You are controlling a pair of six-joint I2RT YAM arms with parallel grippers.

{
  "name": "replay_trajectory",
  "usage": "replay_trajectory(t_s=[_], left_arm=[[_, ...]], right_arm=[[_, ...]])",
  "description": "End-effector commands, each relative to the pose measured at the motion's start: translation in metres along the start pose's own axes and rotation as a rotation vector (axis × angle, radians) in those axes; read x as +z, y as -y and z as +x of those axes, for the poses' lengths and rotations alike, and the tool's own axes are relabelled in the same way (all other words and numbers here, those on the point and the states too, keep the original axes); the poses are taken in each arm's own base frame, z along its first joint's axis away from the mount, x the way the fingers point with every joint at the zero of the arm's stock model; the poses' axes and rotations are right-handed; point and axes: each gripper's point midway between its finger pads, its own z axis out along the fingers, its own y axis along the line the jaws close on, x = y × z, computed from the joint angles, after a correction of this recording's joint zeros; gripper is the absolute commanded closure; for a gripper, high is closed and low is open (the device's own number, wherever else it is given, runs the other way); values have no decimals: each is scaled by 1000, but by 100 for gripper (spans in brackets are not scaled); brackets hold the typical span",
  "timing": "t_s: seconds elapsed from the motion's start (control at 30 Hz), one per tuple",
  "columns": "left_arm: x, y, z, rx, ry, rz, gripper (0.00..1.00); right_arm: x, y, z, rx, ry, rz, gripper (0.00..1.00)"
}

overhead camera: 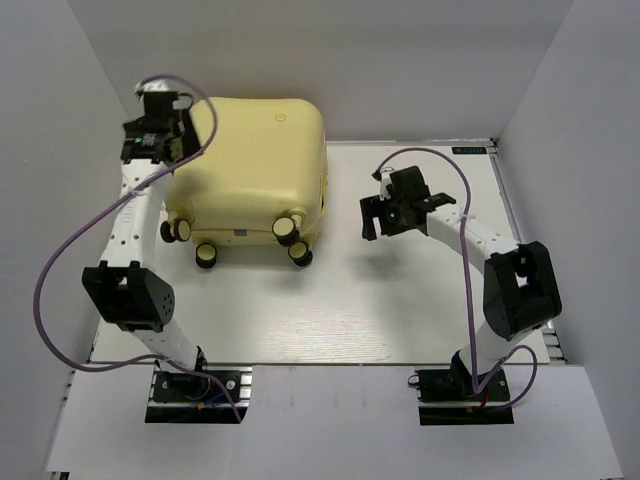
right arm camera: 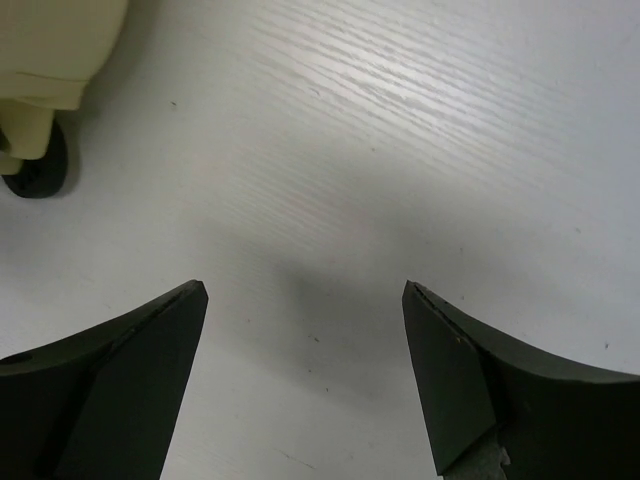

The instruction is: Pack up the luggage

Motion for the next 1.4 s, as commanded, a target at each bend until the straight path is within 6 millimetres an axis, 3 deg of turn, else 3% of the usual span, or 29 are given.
replay_trajectory(t_s=[0.0, 0.03, 0.07, 0.13, 0.17, 0.2, 0.23, 0.3, 0.33, 0.4, 0.43, 0.57, 0.63, 0.67, 0.7, 0.73, 0.77, 0.8, 0.83, 0.87, 0.93, 1.1, 1.23, 1.27, 1.3, 1.33, 1.37], left_arm=[[-25, -38, 42, -105, -135, -55, 3], [-15, -76, 45, -185, -150, -128, 5], [-11, -83, 51, -215, -168, -145, 7], [-2, -106, 64, -259, -223, -209, 9], [2, -107, 68, -257, -240, -211, 9], [13, -108, 76, -260, -276, -201, 12], [25, -106, 85, -245, -312, -196, 14], [48, -106, 106, -237, -386, -202, 17], [54, -106, 111, -243, -408, -198, 24], [74, -101, 134, -269, -488, -177, 31], [77, -99, 137, -281, -505, -166, 39], [90, -73, 175, -323, -629, -66, 53], [90, -61, 179, -346, -629, 0, 58], [88, -58, 201, -347, -680, 2, 60], [86, -36, 202, -375, -689, 112, 62], [84, -31, 206, -379, -696, 147, 64], [73, -25, 223, -379, -730, 172, 65], [66, -5, 224, -373, -730, 256, 67], [55, -1, 235, -363, -740, 272, 67], [48, 6, 229, -353, -704, 305, 67], [28, 25, 246, -276, -707, 367, 67], [-22, 65, 260, -125, -677, 498, 67], [-62, 110, 277, 37, -679, 640, 67], [-74, 123, 282, 92, -685, 685, 67], [-80, 129, 286, 107, -694, 703, 67], [-96, 146, 292, 134, -701, 779, 67], [-113, 162, 296, 177, -698, 859, 67]], right_arm=[[1, -12, -42, -46, 58, -44, 16], [6, -8, -42, -35, 48, -32, 16], [3, -11, -58, -29, 81, -32, 16], [17, -7, -58, -12, 69, -22, 16], [15, -8, -74, -10, 102, -26, 16], [17, -9, -77, 0, 102, -28, 18], [30, -9, -73, 1, 78, -39, 21], [29, -17, -91, -4, 116, -74, 24], [37, -16, -93, 2, 113, -81, 30], [41, -23, -105, 5, 143, -119, 32], [50, -25, -108, 15, 134, -125, 32], [65, -28, -115, 31, 113, -149, 32], [69, -29, -118, 39, 115, -154, 32], [71, -31, -117, 38, 112, -160, 32], [71, -31, -117, 38, 112, -164, 30], [69, -29, -117, 41, 114, -159, 30], [69, -30, -115, 38, 108, -161, 30], [67, -29, -115, 36, 113, -157, 29], [66, -25, -118, 38, 126, -151, 29], [66, -26, -111, 35, 112, -155, 29], [61, -22, -112, 39, 117, -146, 27], [43, -7, -109, 36, 125, -71, 24], [26, 29, -100, 89, 120, 59, 20], [22, 56, -95, 110, 114, 176, 18], [12, 70, -95, 130, 121, 225, 16], [8, 79, -94, 139, 124, 266, 12], [-6, 116, -87, 174, 116, 416, 11]])
